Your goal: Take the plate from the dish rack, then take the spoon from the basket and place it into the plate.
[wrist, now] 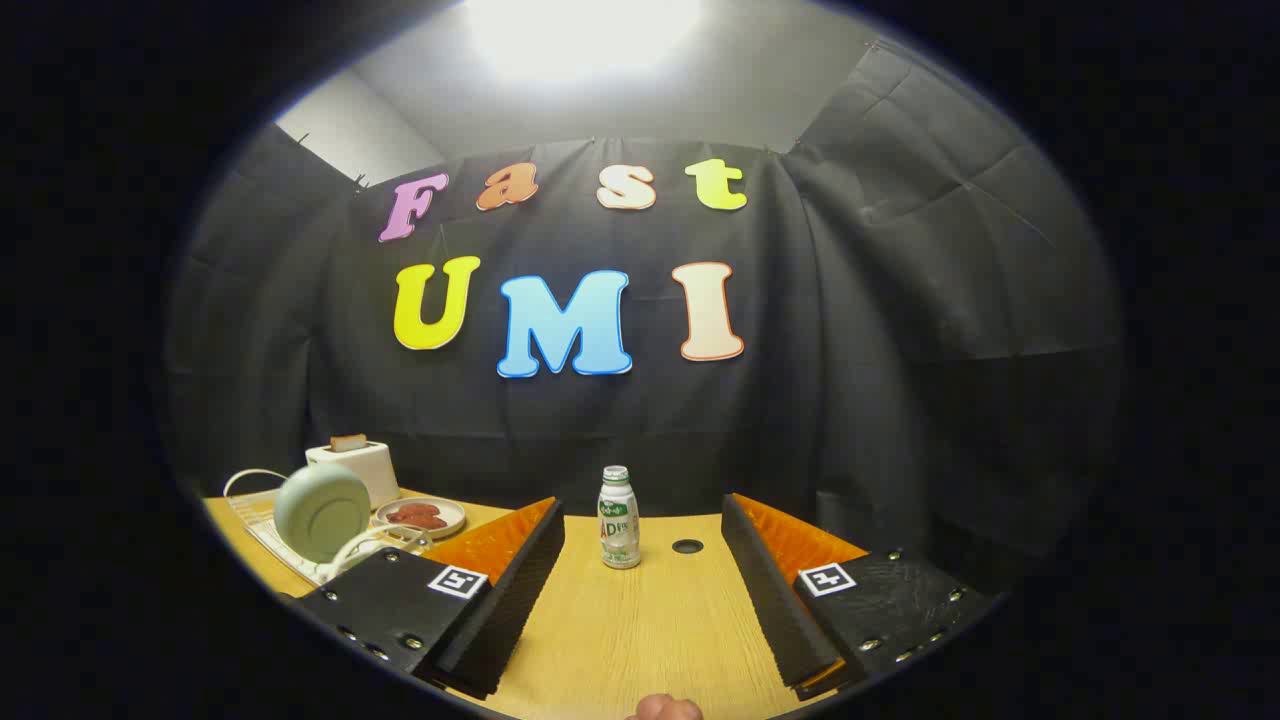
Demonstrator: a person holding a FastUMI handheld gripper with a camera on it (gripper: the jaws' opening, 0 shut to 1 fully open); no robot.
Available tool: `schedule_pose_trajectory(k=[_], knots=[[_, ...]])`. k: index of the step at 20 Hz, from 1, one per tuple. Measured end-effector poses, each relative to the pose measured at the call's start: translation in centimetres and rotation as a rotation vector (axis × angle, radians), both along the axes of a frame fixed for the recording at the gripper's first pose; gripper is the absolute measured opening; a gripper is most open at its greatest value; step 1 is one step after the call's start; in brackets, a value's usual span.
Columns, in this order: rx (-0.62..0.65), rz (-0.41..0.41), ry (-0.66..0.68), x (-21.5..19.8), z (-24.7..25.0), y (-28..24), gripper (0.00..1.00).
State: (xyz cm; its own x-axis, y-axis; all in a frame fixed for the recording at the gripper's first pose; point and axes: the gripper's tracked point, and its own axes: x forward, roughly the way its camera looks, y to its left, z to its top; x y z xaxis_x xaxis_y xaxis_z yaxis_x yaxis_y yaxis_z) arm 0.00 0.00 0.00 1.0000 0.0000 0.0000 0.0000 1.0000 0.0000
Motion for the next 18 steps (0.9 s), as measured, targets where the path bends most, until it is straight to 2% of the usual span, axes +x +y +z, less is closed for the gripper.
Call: schedule_pose_trajectory(k=[2, 4, 9, 12, 18], knots=[[0.023, 0.02, 0.032, -1.4, 1.7, 1.3, 0.98], [0.04, 0.007, 0.023, -2.3, 4.1, 1.5, 0.98], [-0.041, -0.072, -0.011, -2.4, 8.2, 3.0, 0.98], [-0.103, -0.095, -0.038, -1.8, 10.5, 5.8, 0.97], [-0.101, -0.128, -0.03, -1.3, 10.5, 11.8, 0.97]])
